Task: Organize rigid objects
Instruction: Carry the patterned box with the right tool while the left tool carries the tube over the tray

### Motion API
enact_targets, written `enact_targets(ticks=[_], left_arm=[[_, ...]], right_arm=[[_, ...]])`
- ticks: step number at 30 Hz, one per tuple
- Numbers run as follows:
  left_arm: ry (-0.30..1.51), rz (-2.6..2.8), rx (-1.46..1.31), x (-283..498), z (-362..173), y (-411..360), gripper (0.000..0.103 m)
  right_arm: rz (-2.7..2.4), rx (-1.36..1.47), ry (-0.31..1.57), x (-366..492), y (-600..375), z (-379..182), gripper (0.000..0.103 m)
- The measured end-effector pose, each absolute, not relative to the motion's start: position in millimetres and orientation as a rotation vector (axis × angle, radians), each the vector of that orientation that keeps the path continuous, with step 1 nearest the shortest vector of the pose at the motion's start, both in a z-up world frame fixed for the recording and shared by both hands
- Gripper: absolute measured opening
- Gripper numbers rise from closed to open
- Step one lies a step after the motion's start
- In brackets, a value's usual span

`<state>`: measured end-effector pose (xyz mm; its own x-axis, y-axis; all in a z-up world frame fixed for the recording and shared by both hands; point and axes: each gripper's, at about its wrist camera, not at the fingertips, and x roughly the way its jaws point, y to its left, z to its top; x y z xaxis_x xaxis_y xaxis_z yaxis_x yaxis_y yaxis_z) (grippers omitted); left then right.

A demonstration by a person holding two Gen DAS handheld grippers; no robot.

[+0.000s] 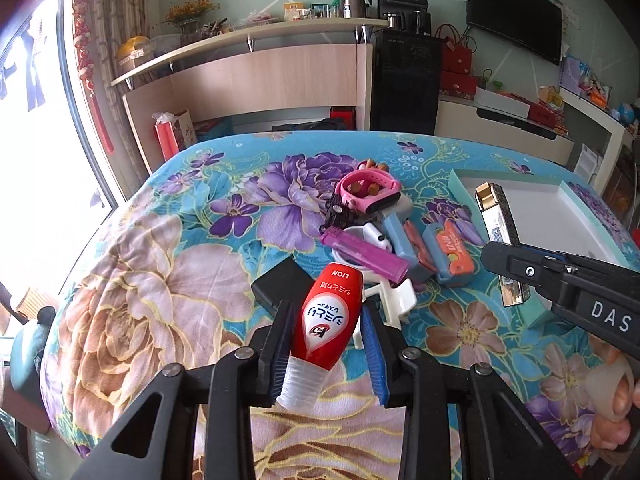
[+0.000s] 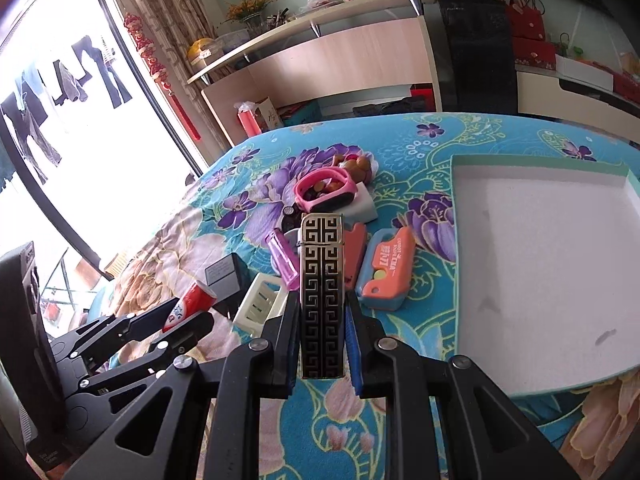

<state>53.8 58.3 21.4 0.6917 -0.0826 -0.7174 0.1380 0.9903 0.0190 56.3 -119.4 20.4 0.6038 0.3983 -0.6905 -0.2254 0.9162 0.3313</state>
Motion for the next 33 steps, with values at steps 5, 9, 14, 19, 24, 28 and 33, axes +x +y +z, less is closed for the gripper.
enact_targets(ticks=[5,9,14,19,24,28,33], left_arm=[[0.779,-0.176,0.102,72.5,40.3,24.5,0.036],[0.775,-0.230,0.130,88.9,48.8,-13.4,0.036],[0.777,-0.280,0.191,106.0,51.0,-64.6,0.036],[0.813,-0.323,0.191,122.8,43.8,-105.8,0.036],[0.839,-0.339,0.200,139.9,36.4,-140.8,0.036],[0.847,-0.346,0.195,150.3,32.2,-161.0,0.036],[0.866,-0.346,0.208,157.4,19.9,-182.5,0.036]], right_arm=[[0.222,0.201,0.808,67.5,-150.9,33.5,0.021],[0.132,0.209,0.786,75.9,-184.5,41.0,0.021],[0.005,0.232,0.772,80.5,-238.0,40.3,0.021],[-0.109,0.216,0.765,80.7,-283.9,35.0,0.021],[-0.198,0.230,0.770,79.3,-319.7,27.8,0.021],[-0.251,0.223,0.779,79.0,-337.4,21.5,0.021],[-0.300,0.240,0.791,76.1,-355.6,15.3,0.021]])
